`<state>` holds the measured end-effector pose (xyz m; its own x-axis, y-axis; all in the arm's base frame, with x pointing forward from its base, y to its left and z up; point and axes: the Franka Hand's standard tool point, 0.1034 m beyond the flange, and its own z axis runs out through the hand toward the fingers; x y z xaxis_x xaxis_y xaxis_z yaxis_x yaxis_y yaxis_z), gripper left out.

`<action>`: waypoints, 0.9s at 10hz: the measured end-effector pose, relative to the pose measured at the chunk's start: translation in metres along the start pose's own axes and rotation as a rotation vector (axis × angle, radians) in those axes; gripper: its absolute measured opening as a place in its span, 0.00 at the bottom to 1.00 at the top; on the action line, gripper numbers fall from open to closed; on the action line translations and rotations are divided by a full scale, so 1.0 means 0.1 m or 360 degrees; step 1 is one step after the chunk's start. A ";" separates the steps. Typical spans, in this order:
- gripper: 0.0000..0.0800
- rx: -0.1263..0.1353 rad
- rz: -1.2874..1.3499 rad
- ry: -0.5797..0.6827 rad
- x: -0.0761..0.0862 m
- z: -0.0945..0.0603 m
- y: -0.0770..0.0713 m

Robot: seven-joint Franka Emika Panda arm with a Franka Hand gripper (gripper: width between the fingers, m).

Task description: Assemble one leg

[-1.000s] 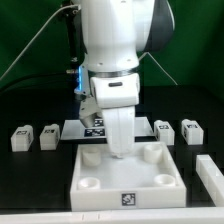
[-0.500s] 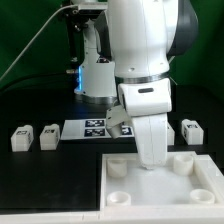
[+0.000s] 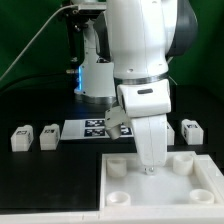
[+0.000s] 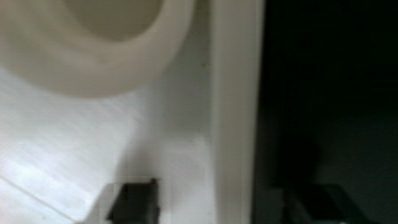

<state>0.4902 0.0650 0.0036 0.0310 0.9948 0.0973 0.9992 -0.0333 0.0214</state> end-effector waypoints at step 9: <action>0.81 0.0000 0.0003 -0.0001 -0.01 0.00 0.00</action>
Offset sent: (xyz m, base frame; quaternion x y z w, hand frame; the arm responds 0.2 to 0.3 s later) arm 0.0000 0.0000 0.0000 0.0000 0.0000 0.0000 1.0000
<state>0.4903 0.0639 0.0035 0.0330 0.9948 0.0965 0.9992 -0.0352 0.0213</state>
